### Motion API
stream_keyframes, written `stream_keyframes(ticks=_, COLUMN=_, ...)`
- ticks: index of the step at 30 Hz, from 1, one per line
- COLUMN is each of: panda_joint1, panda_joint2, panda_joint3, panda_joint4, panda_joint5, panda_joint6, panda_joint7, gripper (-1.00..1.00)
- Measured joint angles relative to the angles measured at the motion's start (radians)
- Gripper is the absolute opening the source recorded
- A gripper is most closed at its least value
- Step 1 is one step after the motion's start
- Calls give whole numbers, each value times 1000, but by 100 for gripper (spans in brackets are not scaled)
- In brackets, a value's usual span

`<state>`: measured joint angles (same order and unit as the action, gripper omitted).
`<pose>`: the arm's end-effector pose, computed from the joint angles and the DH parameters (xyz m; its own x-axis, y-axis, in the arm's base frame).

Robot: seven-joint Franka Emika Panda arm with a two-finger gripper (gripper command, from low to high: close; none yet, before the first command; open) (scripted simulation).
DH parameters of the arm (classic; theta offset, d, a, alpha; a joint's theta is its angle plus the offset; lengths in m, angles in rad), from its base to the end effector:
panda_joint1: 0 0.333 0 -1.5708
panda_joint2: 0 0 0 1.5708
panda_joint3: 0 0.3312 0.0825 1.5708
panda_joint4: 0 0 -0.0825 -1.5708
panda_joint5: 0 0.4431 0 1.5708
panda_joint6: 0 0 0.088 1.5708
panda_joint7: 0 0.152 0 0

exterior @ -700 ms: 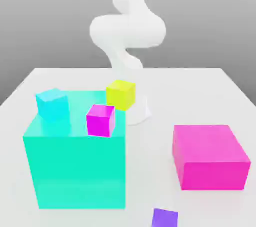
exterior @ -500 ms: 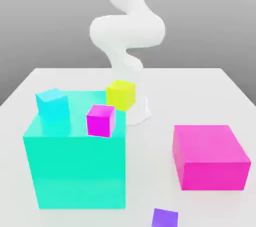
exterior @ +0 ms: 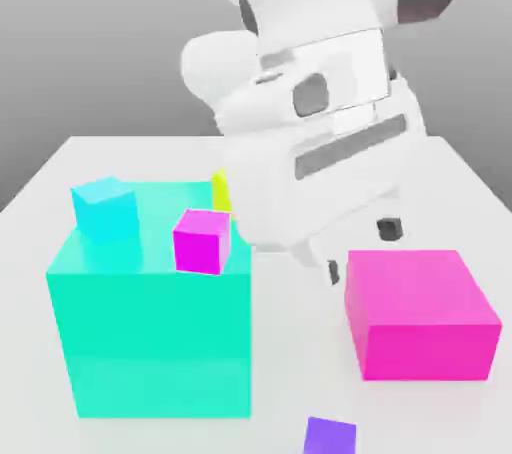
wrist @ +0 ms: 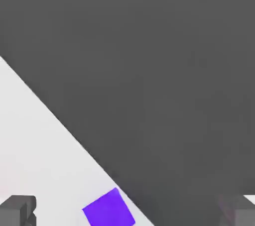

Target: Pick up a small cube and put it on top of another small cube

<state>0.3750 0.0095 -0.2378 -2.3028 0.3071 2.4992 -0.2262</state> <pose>0.5772 0.0859 0.2928 0.9724 0.1124 0.2045 0.1502 -0.9722 -0.1796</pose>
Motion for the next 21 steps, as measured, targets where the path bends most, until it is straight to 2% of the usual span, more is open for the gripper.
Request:
stream_keyframes(ticks=5, panda_joint1=3, panda_joint2=152, panda_joint3=14, panda_joint4=-6, panda_joint5=-17, panda_joint6=57, panda_joint7=-160, gripper=0)
stream_keyframes(ticks=11, panda_joint1=14, panda_joint2=311, panda_joint3=16, panda_joint4=-16, panda_joint5=-126, panda_joint6=139, panda_joint7=-285, gripper=0)
stream_keyframes(ticks=15, panda_joint1=-17, panda_joint2=453, panda_joint3=58, panda_joint4=9, panda_joint5=-101, panda_joint6=245, panda_joint7=-333, gripper=0)
stream_keyframes(ticks=16, panda_joint1=-23, panda_joint2=480, panda_joint3=67, panda_joint4=14, panda_joint5=-90, panda_joint6=266, panda_joint7=-342, gripper=-100)
stream_keyframes(ticks=21, panda_joint1=-23, panda_joint2=480, panda_joint3=67, panda_joint4=14, panda_joint5=-90, panda_joint6=263, panda_joint7=-342, gripper=-100)
